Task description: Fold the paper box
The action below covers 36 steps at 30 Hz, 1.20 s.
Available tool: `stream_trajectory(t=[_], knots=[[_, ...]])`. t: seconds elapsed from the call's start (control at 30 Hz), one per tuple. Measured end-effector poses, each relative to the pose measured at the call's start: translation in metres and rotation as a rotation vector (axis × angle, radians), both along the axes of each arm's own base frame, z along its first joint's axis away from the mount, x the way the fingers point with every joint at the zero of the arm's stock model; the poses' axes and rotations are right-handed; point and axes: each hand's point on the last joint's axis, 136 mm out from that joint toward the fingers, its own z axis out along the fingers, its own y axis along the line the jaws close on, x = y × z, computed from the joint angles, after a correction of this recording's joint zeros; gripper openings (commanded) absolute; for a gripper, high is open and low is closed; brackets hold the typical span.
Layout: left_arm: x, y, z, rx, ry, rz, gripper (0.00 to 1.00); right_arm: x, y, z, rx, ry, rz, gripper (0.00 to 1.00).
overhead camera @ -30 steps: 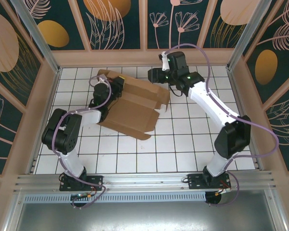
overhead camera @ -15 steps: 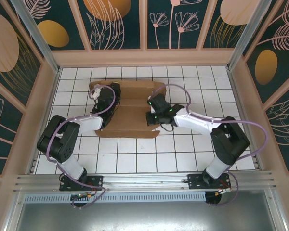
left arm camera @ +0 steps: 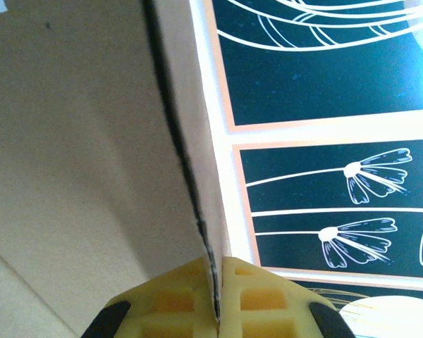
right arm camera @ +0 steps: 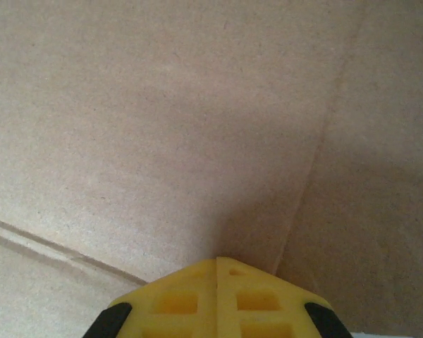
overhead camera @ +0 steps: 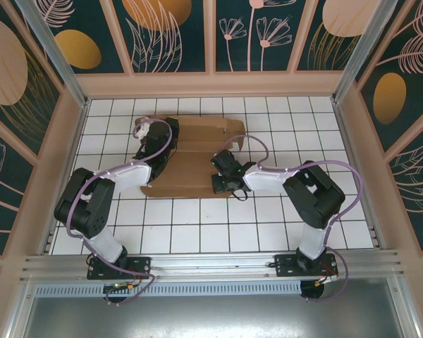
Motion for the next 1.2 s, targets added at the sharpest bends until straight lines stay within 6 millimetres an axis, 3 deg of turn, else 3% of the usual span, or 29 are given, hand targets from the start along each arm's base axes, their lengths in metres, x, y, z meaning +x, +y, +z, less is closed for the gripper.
stream_trajectory(t=[0.23,0.4,0.6,0.73,0.93,1.03,1.2], knots=[[-0.003,-0.002,-0.010,0.056,0.061,-0.024,0.00,0.017,-0.032,0.001,0.008,-0.005,-0.059,0.00],[-0.002,-0.005,-0.013,0.051,0.072,-0.048,0.00,0.014,-0.044,0.003,-0.006,0.026,-0.036,0.00],[-0.001,-0.004,-0.018,0.054,0.089,-0.054,0.00,0.001,-0.046,0.014,0.016,0.071,0.003,0.17],[0.007,-0.005,-0.017,0.050,0.090,-0.057,0.00,0.014,-0.044,0.050,0.103,0.025,-0.012,0.35],[0.011,-0.008,-0.018,0.038,0.097,-0.062,0.00,0.069,-0.051,0.129,0.274,-0.131,-0.154,0.64],[0.012,-0.009,-0.018,0.038,0.102,-0.064,0.00,0.094,-0.062,0.158,0.340,-0.176,-0.242,0.65],[0.013,-0.009,-0.019,0.034,0.109,-0.062,0.00,0.123,-0.055,0.193,0.455,-0.203,-0.325,0.65]])
